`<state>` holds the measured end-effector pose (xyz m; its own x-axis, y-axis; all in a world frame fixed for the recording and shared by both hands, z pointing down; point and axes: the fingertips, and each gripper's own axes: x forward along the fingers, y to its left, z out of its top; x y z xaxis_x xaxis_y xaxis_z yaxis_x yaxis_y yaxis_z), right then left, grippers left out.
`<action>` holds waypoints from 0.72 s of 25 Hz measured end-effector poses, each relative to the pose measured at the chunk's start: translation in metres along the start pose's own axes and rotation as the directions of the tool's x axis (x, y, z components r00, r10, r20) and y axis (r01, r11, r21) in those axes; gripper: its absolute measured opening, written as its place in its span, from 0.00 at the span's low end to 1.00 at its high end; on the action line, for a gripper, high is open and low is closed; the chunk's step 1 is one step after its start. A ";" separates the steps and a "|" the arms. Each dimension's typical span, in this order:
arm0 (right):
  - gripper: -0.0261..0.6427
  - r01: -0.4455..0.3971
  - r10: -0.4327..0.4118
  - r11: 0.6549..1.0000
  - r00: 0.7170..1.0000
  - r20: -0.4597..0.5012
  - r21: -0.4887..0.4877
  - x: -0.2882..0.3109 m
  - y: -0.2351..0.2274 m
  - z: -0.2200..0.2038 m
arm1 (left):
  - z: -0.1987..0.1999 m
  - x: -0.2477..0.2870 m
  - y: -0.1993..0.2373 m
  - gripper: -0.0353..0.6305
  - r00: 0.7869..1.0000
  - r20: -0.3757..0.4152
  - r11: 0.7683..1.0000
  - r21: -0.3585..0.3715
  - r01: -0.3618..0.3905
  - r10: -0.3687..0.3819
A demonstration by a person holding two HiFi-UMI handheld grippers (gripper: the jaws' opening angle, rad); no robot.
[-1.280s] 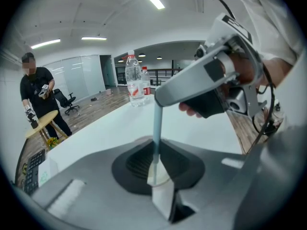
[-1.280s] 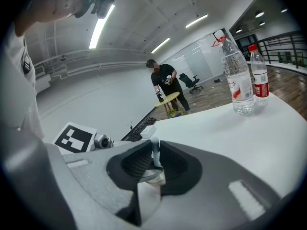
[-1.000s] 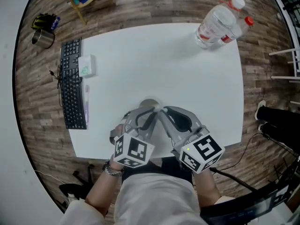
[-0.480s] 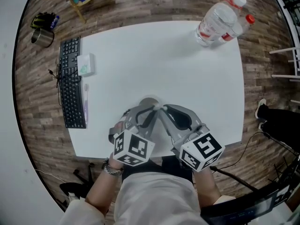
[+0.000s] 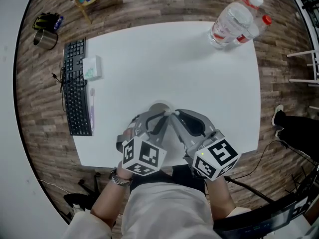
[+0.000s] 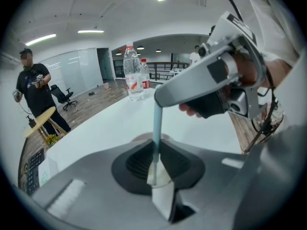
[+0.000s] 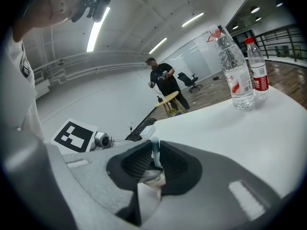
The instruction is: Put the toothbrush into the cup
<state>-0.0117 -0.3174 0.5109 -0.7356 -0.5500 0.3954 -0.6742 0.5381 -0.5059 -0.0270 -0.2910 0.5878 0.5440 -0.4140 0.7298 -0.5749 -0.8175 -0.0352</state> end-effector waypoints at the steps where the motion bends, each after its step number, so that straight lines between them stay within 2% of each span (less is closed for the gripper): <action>1: 0.12 0.000 0.000 1.000 1.000 0.001 0.004 0.000 0.000 0.000 | 0.000 0.000 0.000 0.14 1.000 -0.001 1.000 0.001 -0.001 0.001; 9: 0.12 0.010 -0.010 0.999 1.000 0.010 0.041 -0.002 -0.007 0.001 | 0.000 -0.001 0.000 0.15 1.000 -0.008 1.000 0.004 0.002 -0.002; 18: 0.12 0.037 -0.037 0.999 0.999 0.006 0.037 -0.003 -0.016 -0.001 | 0.000 -0.001 -0.001 0.15 1.000 -0.007 1.000 -0.001 0.002 -0.002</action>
<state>0.0017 -0.3237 0.5186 -0.7097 -0.5731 0.4097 -0.6981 0.4937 -0.5186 -0.0266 -0.2899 0.5869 0.5406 -0.4094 0.7350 -0.5742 -0.8180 -0.0333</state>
